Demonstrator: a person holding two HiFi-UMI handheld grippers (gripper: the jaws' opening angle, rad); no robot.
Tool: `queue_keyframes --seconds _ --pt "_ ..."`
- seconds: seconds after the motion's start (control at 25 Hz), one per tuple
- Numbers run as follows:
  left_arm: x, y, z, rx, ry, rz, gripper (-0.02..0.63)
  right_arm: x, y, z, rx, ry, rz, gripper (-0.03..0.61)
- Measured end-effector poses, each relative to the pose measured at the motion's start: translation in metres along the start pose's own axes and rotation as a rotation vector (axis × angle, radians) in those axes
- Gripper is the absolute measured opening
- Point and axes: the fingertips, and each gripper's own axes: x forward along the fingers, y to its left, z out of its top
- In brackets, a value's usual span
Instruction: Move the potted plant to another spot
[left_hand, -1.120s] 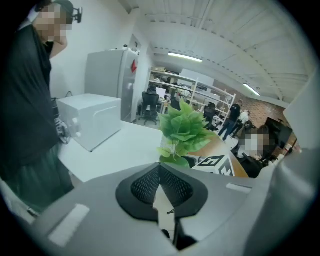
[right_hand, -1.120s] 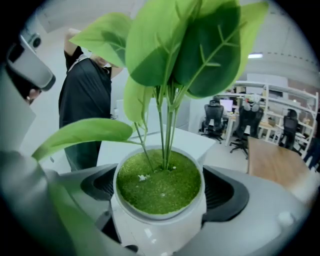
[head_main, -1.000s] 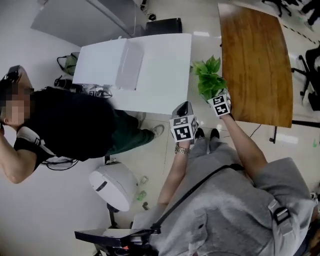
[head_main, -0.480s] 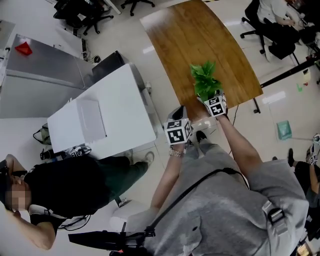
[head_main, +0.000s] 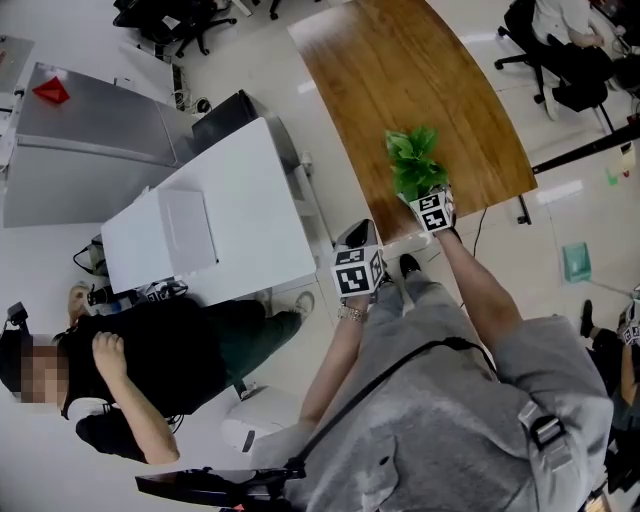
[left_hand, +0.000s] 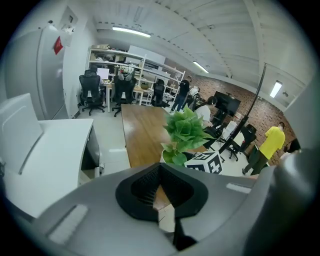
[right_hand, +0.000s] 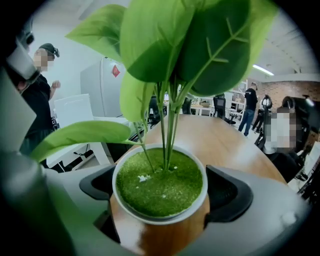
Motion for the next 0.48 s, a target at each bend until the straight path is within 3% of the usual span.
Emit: queue_keyframes --seconds 0.32,0.48 --pt "-0.003 -0.010 0.001 0.000 -0.026 -0.013 0.015 -0.021 0.015 -0.019 0.058 0.057 0.105 0.583" --pt "-0.004 -0.022 -0.002 -0.001 -0.037 -0.017 0.015 -0.051 0.008 -0.040 0.091 0.055 0.101 0.580"
